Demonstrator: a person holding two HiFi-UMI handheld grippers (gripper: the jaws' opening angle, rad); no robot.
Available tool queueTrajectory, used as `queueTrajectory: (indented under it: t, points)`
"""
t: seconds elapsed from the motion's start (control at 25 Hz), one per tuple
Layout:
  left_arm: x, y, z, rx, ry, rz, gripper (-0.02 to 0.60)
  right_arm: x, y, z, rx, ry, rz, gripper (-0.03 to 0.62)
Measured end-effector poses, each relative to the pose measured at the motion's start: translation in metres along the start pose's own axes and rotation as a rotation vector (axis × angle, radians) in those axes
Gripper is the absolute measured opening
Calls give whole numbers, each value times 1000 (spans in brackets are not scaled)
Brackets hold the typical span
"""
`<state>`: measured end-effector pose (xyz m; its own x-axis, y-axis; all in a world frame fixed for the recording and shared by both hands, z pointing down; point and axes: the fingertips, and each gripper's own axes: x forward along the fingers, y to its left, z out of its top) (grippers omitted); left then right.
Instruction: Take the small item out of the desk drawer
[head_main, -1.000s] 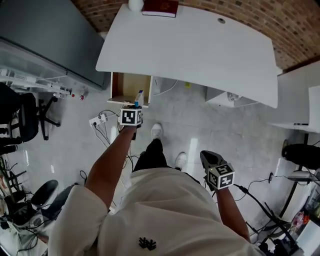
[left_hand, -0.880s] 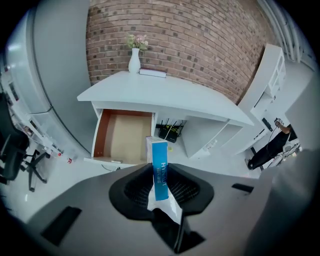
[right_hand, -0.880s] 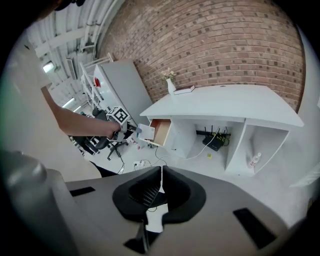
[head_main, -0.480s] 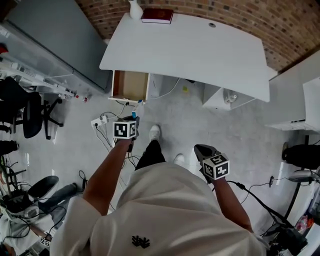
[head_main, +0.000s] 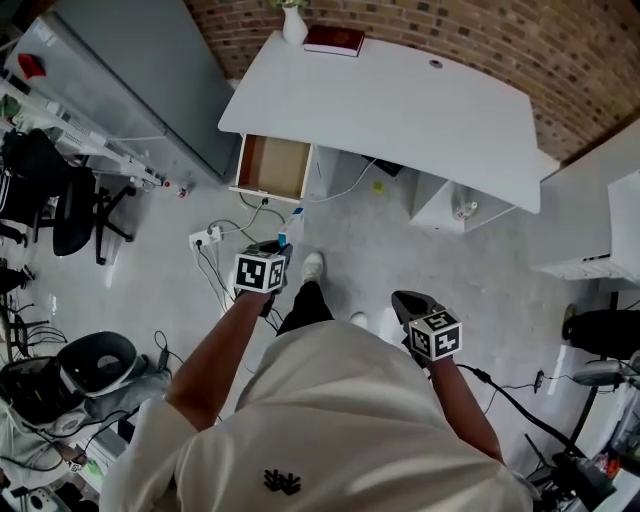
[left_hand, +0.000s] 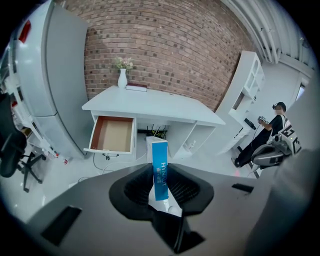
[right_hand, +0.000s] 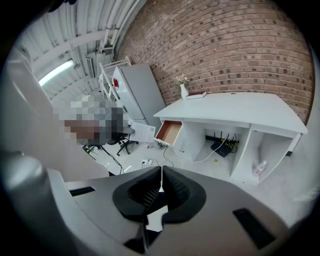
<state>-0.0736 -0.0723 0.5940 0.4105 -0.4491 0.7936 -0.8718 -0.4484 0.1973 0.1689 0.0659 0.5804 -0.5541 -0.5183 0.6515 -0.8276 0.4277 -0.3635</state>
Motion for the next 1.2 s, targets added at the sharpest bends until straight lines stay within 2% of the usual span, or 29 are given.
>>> queueTrajectory:
  t: [0.44,0.84,1.2]
  points:
    - [-28,-31,-17,1,-4,-31,95,-18,0,-19,-31,15,-4,34]
    - [-35,-37,-20,-4,-4,-39,95,-17,3,-5,-82,18,15,32]
    - [-34,-38,-19,4,2,-39,95,-16,0,-3,-79,13,8,31]
